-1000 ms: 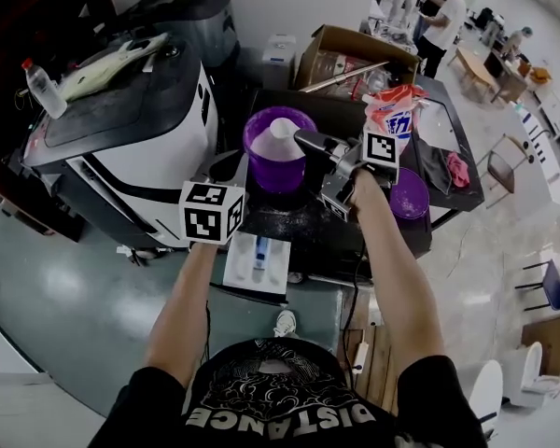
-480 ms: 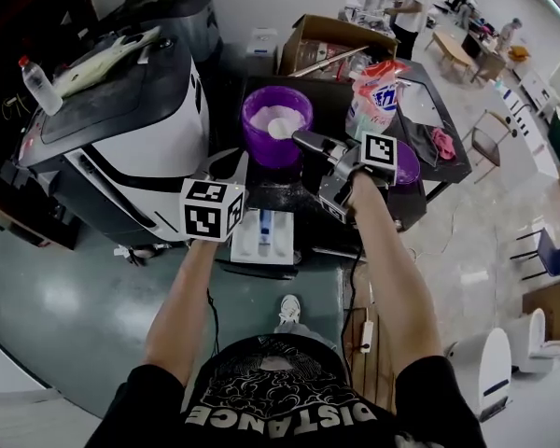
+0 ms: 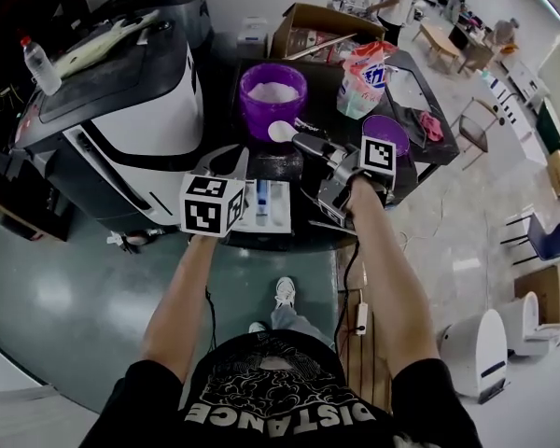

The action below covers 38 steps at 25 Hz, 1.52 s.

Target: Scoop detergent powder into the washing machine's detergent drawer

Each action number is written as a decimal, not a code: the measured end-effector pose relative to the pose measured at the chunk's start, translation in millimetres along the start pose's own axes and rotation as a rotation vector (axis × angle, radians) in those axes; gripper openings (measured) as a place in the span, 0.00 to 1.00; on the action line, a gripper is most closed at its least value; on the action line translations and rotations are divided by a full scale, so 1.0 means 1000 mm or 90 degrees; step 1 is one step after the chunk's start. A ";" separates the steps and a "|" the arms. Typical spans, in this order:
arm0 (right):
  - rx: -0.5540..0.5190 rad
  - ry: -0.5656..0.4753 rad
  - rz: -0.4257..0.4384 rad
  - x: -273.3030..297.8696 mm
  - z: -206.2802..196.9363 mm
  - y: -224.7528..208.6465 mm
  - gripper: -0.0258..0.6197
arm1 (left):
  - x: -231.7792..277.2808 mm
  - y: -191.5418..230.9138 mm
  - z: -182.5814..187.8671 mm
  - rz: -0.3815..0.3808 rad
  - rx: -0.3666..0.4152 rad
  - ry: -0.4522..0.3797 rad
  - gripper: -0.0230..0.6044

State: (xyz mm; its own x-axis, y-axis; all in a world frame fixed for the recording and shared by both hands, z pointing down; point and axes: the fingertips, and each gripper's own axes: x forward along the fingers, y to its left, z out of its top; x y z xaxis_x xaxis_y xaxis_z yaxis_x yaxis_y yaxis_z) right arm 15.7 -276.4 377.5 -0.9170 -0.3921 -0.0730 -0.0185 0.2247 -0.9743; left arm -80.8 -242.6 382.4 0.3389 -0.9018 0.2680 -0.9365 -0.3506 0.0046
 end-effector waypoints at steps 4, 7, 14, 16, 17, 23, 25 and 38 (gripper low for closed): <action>-0.004 -0.008 -0.010 -0.011 -0.014 -0.007 0.10 | -0.012 -0.006 -0.010 -0.003 -0.003 0.005 0.04; -0.014 -0.005 -0.019 -0.018 -0.024 -0.012 0.10 | -0.018 -0.010 -0.018 -0.004 -0.005 0.011 0.04; -0.037 0.016 -0.046 -0.026 -0.046 -0.031 0.10 | -0.026 -0.017 -0.038 -0.007 -0.011 0.025 0.04; -0.040 0.019 -0.055 -0.028 -0.051 -0.038 0.10 | -0.028 -0.017 -0.044 -0.006 -0.013 0.031 0.04; -0.042 0.020 -0.060 -0.029 -0.053 -0.042 0.10 | -0.028 -0.017 -0.047 -0.006 -0.013 0.034 0.04; -0.061 0.032 -0.094 -0.034 -0.063 -0.066 0.10 | -0.031 -0.018 -0.061 -0.007 -0.014 0.048 0.04; -0.067 0.035 -0.107 -0.035 -0.067 -0.074 0.10 | -0.030 -0.019 -0.066 -0.008 -0.015 0.054 0.04; -0.083 0.044 -0.189 -0.045 -0.082 -0.123 0.10 | -0.030 -0.021 -0.104 -0.013 -0.036 0.095 0.04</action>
State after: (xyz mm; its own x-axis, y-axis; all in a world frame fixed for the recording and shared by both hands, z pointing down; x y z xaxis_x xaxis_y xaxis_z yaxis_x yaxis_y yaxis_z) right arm 26.4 -213.4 518.6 -0.8883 -0.3977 0.2296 -0.3365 0.2236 -0.9147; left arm -81.0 -182.4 474.0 0.3449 -0.8458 0.4070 -0.9345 -0.3501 0.0644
